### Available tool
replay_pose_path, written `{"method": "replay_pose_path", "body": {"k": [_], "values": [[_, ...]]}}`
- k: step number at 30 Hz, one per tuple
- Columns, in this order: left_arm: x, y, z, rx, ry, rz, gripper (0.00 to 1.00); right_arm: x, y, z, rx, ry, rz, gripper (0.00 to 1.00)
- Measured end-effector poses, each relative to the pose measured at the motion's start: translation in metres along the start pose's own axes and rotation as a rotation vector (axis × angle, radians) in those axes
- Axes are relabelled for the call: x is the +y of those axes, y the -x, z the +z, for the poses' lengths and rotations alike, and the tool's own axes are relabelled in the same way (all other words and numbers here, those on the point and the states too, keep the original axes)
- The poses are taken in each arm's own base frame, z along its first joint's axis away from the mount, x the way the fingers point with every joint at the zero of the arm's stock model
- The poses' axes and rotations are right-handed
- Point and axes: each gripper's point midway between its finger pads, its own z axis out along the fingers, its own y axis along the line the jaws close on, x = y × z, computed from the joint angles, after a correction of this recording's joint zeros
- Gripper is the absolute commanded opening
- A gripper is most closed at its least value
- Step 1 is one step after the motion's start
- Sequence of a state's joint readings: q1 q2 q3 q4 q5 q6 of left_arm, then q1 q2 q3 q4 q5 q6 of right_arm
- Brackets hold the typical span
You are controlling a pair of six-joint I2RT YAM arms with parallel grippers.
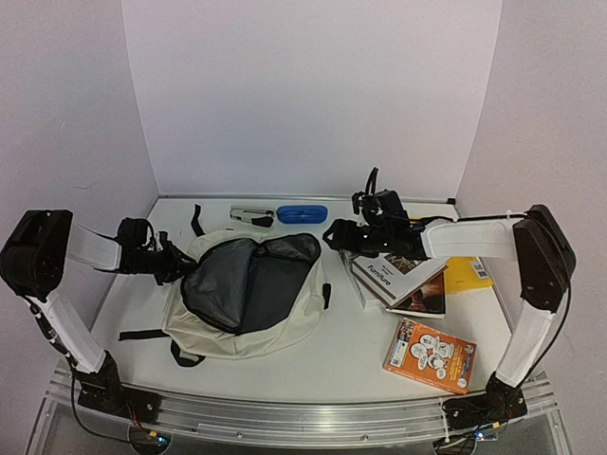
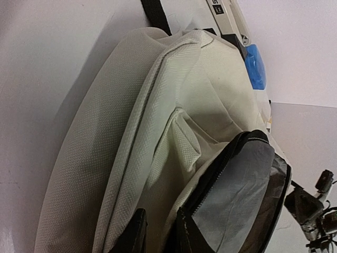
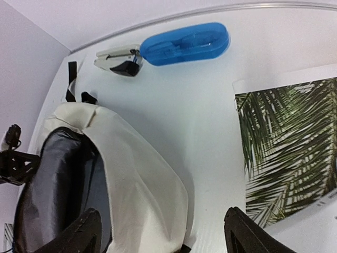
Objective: Pack the student bag
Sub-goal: Unzip the student bag at the center of the board.
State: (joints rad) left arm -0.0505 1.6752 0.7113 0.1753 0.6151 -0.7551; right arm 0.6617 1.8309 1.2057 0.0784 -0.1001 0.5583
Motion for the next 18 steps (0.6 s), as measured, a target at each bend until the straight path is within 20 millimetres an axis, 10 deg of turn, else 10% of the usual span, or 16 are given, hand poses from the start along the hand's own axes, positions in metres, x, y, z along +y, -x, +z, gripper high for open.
{"method": "replay_pose_path", "body": {"k": [11,18], "values": [[-0.021,0.015,-0.027,-0.103,0.026,0.114,0.82,0.000,0.070,-0.107,-0.232,-0.053,-0.004,0.98],[-0.058,0.026,-0.074,-0.229,0.020,0.216,0.93,-0.095,0.066,-0.146,-0.232,-0.264,0.078,0.98]]}}
